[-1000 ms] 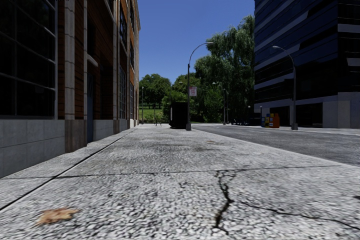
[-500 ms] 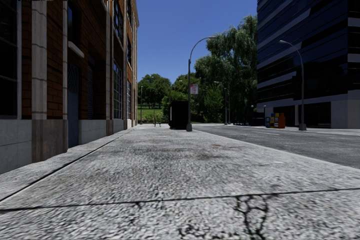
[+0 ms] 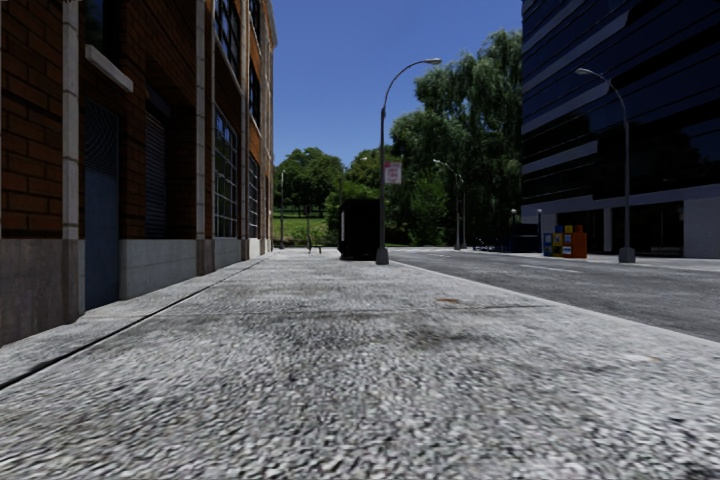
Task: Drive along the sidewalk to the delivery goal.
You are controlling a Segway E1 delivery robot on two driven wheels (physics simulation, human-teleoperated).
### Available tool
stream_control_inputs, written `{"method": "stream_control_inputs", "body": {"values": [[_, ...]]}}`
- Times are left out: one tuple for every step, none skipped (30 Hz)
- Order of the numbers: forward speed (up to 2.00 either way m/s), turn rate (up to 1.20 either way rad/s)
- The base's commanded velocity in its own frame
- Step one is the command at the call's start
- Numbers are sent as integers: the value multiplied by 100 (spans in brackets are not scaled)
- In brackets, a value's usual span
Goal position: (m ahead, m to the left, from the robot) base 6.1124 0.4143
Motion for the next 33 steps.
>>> {"method": "stream_control_inputs", "body": {"values": [[200,26],[200,26],[200,27],[200,27],[200,27],[200,27],[200,27],[200,27],[200,27],[200,27],[200,27],[200,27],[200,27],[200,14],[200,14],[200,0],[200,0],[200,0],[200,0],[200,0],[200,0],[200,0],[200,0],[200,0],[200,0],[200,0],[200,0],[200,0],[200,0],[200,0],[200,0],[200,0],[200,0]]}}
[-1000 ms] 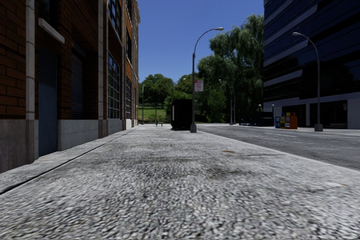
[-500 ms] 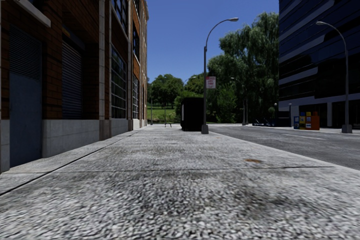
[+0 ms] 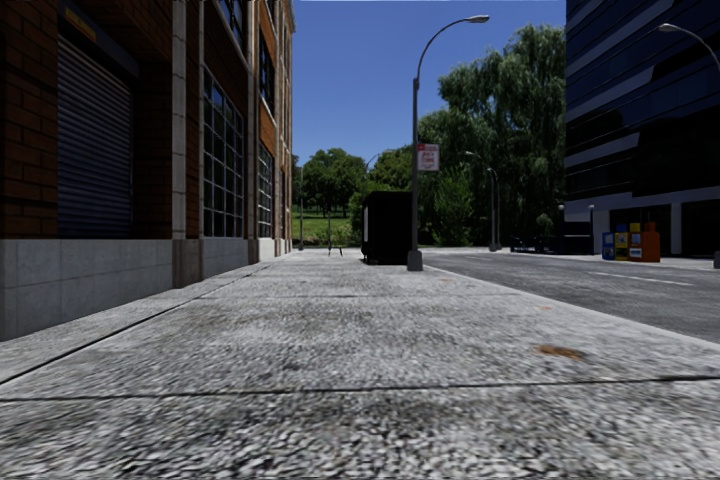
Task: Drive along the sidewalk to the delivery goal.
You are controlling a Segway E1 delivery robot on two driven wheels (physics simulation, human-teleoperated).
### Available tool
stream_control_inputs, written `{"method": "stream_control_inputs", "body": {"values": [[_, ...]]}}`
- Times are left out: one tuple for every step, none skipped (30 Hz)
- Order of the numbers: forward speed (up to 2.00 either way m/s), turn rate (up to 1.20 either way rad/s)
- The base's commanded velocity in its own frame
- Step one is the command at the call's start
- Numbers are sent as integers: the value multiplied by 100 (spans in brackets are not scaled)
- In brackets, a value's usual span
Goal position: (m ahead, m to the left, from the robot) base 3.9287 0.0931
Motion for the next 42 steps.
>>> {"method": "stream_control_inputs", "body": {"values": [[200,0],[200,0],[200,0],[200,0],[200,0],[200,0],[200,1],[188,3],[188,3],[180,5],[172,13],[166,17],[165,17],[165,17],[165,18],[165,18],[172,12],[200,1],[200,1],[200,0],[200,0],[200,0],[200,0],[200,0],[200,0],[200,0],[200,0],[200,0],[200,0],[200,0],[200,0],[200,0],[200,0],[200,0],[200,0],[200,0],[200,0],[200,0],[200,0],[200,0],[200,0],[200,0]]}}
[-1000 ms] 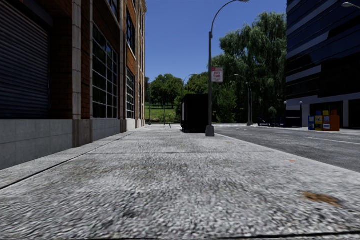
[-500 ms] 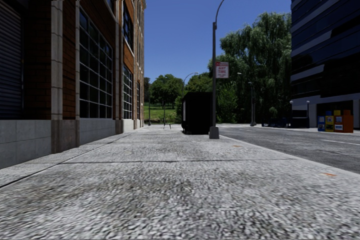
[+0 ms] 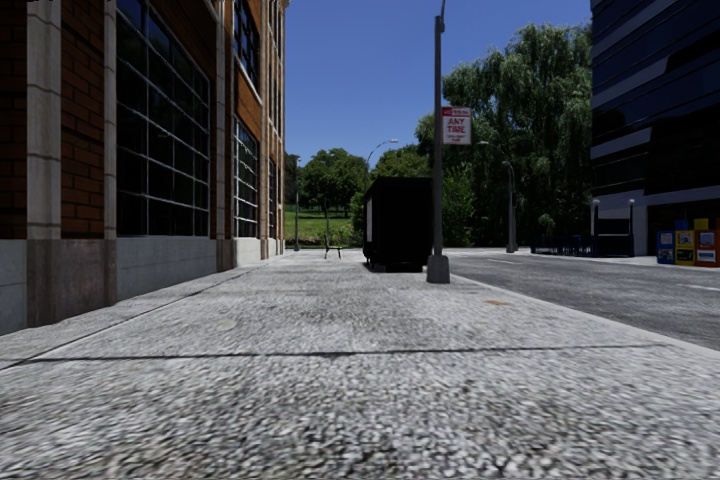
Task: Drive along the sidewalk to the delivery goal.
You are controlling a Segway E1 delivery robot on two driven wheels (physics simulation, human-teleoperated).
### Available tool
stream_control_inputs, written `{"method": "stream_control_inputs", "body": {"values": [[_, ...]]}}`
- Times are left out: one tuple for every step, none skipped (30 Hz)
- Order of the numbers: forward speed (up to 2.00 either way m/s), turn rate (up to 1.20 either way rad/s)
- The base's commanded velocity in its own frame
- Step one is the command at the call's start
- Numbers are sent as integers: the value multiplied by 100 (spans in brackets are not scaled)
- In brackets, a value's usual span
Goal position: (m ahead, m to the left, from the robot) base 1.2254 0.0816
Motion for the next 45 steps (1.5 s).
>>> {"method": "stream_control_inputs", "body": {"values": [[200,0],[200,0],[196,0],[191,0],[162,0],[162,0],[130,0],[105,0],[88,0],[74,0],[74,0],[60,0],[54,0],[53,0],[53,0],[52,0],[52,0],[32,0],[0,0],[0,0],[0,0],[0,0],[0,0],[0,0],[0,0],[0,0],[0,0],[0,0],[0,0],[0,0],[0,0],[0,0],[0,0],[0,0],[0,0],[0,0],[0,0],[0,0],[0,0],[0,0],[0,0],[0,0],[0,0],[0,0],[0,0]]}}
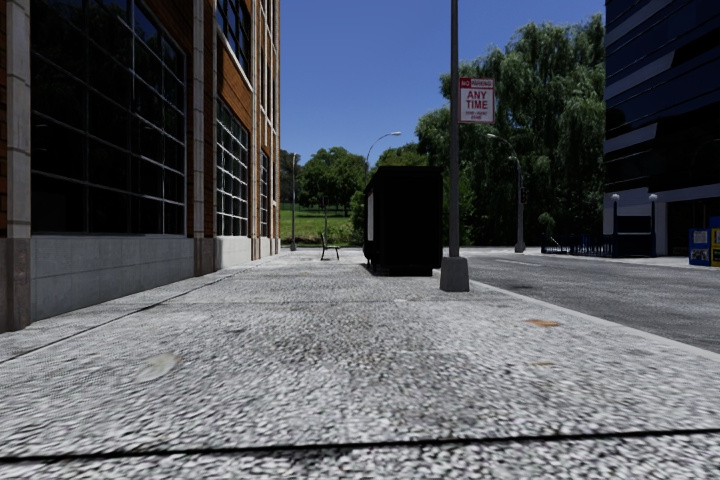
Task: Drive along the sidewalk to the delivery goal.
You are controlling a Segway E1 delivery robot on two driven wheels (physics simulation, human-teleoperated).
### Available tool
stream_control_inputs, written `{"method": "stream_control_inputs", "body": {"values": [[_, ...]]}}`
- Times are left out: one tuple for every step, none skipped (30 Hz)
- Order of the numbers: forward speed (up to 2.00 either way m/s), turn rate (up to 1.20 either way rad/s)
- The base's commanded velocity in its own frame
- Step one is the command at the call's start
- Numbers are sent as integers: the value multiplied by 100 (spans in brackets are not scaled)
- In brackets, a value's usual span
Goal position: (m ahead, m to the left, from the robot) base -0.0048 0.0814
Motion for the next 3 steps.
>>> {"method": "stream_control_inputs", "body": {"values": [[0,0],[0,0],[0,0]]}}
